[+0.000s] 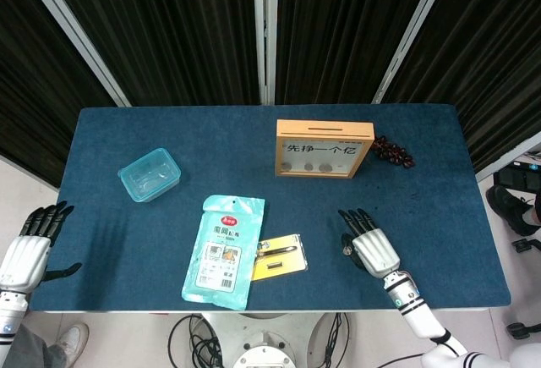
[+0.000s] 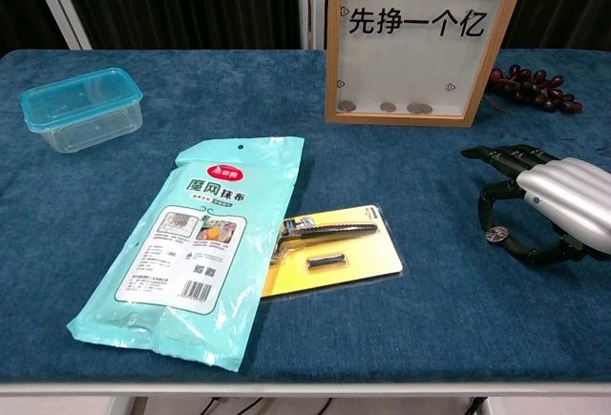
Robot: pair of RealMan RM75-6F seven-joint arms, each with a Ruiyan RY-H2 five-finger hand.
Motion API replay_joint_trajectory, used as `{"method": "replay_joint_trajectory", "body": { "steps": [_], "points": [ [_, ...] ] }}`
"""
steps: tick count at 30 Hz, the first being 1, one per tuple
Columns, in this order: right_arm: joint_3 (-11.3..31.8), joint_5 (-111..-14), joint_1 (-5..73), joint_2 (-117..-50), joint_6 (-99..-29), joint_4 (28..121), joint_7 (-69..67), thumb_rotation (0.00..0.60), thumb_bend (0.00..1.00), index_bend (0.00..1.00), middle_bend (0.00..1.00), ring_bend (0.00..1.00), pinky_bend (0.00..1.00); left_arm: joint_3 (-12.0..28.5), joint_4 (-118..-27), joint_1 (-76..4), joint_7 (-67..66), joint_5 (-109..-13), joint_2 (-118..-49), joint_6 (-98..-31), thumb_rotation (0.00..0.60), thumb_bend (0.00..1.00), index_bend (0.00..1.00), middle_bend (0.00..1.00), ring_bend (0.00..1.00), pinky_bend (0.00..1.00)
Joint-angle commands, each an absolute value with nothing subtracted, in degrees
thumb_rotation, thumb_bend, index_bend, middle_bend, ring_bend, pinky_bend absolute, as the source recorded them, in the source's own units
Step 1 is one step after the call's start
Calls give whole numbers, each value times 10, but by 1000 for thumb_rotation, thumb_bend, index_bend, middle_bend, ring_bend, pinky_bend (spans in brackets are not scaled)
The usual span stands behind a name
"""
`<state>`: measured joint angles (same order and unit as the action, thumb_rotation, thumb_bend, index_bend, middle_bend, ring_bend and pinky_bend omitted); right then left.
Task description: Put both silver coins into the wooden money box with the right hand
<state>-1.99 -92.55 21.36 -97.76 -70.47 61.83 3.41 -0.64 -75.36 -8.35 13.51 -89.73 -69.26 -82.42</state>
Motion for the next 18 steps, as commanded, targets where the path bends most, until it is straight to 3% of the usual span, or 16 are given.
{"method": "replay_joint_trajectory", "body": {
  "steps": [1,12,18],
  "points": [
    [-21,-927,214,-977,-705,618,33,600,364,450,22,0,0,-6,-754,-83,136,-898,-692,-825,600,48,0,0,0,0],
    [-27,-937,214,-971,-716,618,21,600,365,306,6,0,0,-7,-759,-83,130,-900,-691,-828,600,48,0,0,0,0],
    [-33,-945,216,-968,-718,615,3,600,372,312,5,0,0,-7,-763,-84,126,-900,-690,-827,600,47,0,0,0,0]
  ]
}}
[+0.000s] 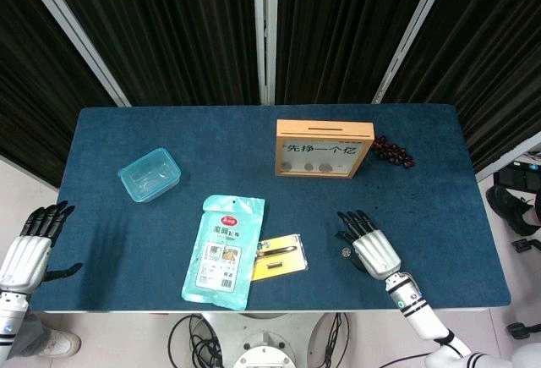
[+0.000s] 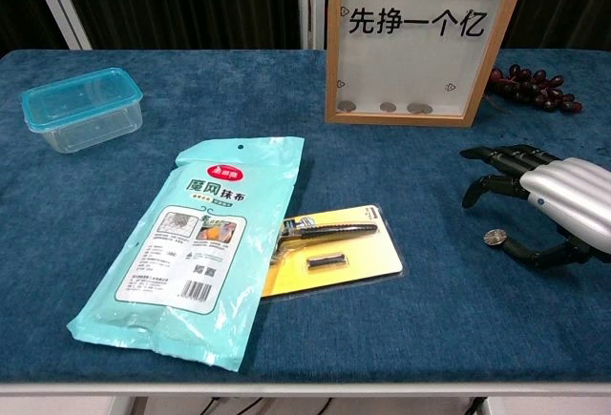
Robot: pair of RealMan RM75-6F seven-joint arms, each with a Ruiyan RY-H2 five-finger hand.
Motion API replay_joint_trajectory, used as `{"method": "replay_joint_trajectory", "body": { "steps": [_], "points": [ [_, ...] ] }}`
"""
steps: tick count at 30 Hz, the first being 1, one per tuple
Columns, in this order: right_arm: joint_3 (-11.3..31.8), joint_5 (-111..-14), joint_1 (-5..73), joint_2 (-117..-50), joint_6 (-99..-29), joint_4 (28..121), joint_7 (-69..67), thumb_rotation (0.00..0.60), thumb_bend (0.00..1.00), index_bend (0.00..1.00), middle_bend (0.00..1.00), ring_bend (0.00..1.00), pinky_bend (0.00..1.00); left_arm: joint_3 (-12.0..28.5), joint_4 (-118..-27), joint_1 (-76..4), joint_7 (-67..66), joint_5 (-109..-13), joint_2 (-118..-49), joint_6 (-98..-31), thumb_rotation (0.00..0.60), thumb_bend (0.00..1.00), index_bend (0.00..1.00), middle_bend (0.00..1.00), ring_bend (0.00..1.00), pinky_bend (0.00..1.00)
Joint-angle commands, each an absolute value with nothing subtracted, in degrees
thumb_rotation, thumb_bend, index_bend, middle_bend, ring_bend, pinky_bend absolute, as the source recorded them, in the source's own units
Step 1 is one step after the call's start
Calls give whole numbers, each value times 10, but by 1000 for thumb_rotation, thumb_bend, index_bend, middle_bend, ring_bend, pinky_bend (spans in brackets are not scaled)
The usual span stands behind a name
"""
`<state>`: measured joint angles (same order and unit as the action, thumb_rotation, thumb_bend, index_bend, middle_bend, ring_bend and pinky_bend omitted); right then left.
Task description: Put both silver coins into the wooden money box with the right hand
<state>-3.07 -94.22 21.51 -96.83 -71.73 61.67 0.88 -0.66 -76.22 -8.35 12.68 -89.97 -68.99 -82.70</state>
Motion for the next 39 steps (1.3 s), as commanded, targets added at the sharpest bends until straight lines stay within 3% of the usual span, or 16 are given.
{"method": "replay_joint_trajectory", "body": {
  "steps": [1,7,29,36,39],
  "points": [
    [-34,-948,217,-968,-720,615,-2,600,376,329,6,0,0,-7,-763,-84,126,-900,-690,-826,600,47,0,0,0,0],
    [-37,-956,219,-971,-726,607,-18,600,387,431,11,0,0,-7,-763,-84,126,-899,-689,-825,600,47,0,0,0,0],
    [-34,-959,222,-974,-738,602,-28,600,386,656,31,0,0,-9,-758,-81,134,-899,-690,-826,600,48,0,0,0,0],
    [3,-949,228,-923,-774,670,-45,600,377,701,37,0,0,-9,-765,-82,127,-903,-689,-830,600,48,0,0,0,0],
    [41,-931,236,-875,-788,740,-52,600,376,714,41,0,0,-9,-769,-82,122,-906,-688,-833,600,47,0,0,0,0]
  ]
}}
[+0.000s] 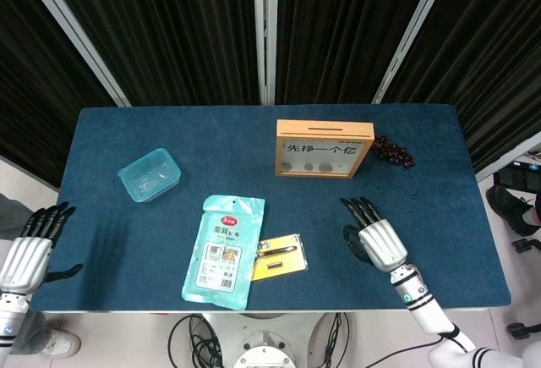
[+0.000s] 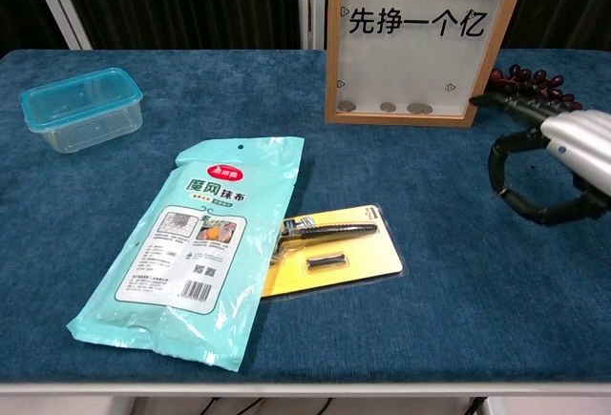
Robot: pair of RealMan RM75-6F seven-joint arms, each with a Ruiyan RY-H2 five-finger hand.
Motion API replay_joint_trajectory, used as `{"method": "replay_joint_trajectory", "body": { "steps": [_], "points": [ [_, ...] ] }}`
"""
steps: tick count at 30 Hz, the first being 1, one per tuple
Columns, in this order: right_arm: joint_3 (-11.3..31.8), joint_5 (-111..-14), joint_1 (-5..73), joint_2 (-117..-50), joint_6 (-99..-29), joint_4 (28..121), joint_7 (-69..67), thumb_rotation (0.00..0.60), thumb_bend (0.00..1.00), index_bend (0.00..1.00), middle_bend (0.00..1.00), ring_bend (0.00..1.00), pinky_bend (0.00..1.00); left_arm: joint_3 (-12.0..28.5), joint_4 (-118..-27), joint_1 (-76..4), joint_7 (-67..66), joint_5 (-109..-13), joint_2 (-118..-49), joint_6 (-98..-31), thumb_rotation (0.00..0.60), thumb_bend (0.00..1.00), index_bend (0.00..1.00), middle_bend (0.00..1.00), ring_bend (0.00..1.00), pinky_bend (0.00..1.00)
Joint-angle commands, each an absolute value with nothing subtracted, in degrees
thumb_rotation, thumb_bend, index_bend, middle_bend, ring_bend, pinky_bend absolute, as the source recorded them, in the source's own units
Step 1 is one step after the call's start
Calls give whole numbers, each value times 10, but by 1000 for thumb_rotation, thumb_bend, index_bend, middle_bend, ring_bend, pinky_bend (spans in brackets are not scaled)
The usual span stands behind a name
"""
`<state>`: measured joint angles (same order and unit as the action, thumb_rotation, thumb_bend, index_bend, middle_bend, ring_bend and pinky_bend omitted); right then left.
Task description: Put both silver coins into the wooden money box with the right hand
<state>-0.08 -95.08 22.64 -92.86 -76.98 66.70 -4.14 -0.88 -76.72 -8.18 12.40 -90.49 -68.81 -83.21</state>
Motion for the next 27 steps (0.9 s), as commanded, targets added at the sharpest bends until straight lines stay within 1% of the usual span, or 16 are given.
{"method": "replay_joint_trajectory", "body": {
  "steps": [1,4,7,11,13,17,20,22,27],
  "points": [
    [56,-923,241,-855,-789,769,-50,600,376,717,43,0,0,-9,-771,-82,121,-907,-687,-834,600,47,0,0,0,0],
    [96,-902,254,-810,-786,836,-38,600,373,735,50,0,0,-9,-775,-82,117,-909,-686,-835,600,47,0,0,0,0],
    [132,-873,270,-776,-769,890,-25,600,372,746,55,0,0,-10,-780,-83,113,-911,-685,-835,600,48,0,0,0,0],
    [187,-801,304,-738,-718,956,13,600,371,758,63,0,0,-10,-788,-85,105,-914,-684,-835,600,48,0,0,0,0],
    [208,-760,321,-730,-693,971,43,600,371,764,65,0,0,-10,-793,-86,100,-916,-684,-835,600,48,0,0,0,0],
    [245,-683,368,-737,-657,972,118,600,372,780,65,0,0,-11,-803,-87,89,-918,-681,-835,600,48,0,0,0,0],
    [267,-631,400,-759,-651,955,160,600,383,785,65,0,0,-12,-808,-85,83,-916,-679,-835,600,47,0,0,0,0],
    [278,-601,419,-776,-651,942,183,600,410,788,67,0,0,-12,-811,-85,80,-916,-678,-833,600,47,0,0,0,0],
    [294,-524,470,-809,-642,904,249,600,420,790,68,0,0,-13,-815,-86,78,-914,-676,-829,600,48,0,0,0,0]
  ]
}}
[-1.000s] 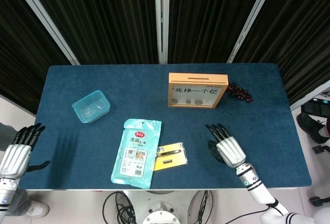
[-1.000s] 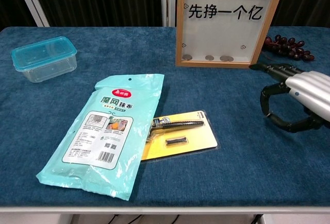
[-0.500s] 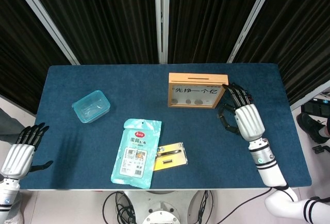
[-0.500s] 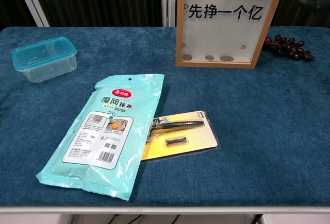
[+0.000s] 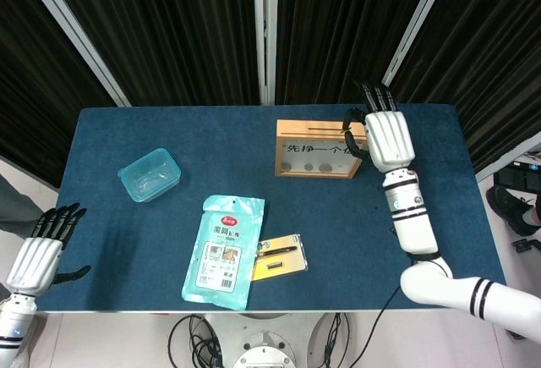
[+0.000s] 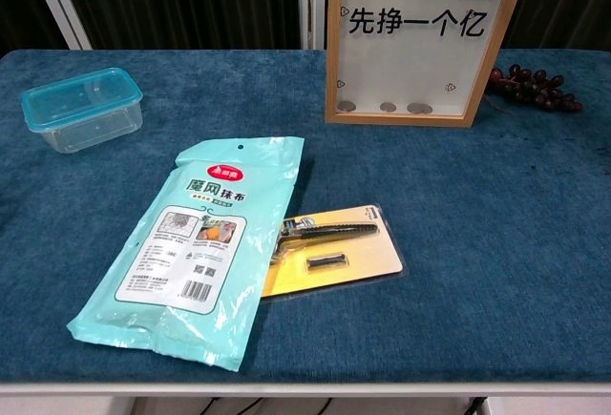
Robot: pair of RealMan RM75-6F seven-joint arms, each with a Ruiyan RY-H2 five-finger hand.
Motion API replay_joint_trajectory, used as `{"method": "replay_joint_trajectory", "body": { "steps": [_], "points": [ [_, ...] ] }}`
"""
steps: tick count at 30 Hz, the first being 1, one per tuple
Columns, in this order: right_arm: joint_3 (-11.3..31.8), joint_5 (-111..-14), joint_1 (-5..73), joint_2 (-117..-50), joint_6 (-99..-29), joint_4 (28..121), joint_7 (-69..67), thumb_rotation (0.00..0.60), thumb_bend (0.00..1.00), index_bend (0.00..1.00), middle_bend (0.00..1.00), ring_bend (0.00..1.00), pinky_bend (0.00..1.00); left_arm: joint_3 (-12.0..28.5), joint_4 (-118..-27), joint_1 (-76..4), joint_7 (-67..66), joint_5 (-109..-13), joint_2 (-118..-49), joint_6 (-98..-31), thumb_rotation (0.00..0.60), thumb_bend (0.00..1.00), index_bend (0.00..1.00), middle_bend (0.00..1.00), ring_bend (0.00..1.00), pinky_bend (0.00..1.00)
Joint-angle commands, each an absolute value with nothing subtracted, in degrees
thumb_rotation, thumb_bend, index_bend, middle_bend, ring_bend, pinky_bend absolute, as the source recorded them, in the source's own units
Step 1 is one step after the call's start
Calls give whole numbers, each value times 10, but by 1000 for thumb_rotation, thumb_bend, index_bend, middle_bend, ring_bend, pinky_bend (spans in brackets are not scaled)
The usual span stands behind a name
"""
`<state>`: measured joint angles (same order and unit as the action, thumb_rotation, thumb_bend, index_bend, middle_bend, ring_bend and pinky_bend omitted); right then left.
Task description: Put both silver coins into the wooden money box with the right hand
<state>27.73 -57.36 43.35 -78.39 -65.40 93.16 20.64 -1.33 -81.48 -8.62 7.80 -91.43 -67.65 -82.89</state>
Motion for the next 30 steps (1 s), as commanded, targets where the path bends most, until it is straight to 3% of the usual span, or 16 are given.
{"method": "replay_joint_trajectory", "body": {
  "steps": [1,13,30],
  "points": [
    [296,-501,480,-813,-635,896,265,600,422,791,68,0,0,-13,-814,-86,79,-914,-676,-829,600,48,0,0,0,0],
    [305,-348,535,-847,-643,879,333,600,434,815,72,0,0,-13,-804,-86,90,-913,-679,-829,600,47,0,0,0,0],
    [286,-303,553,-854,-661,873,343,600,437,816,67,0,0,-14,-799,-86,93,-908,-681,-824,600,48,0,0,0,0]
  ]
}}
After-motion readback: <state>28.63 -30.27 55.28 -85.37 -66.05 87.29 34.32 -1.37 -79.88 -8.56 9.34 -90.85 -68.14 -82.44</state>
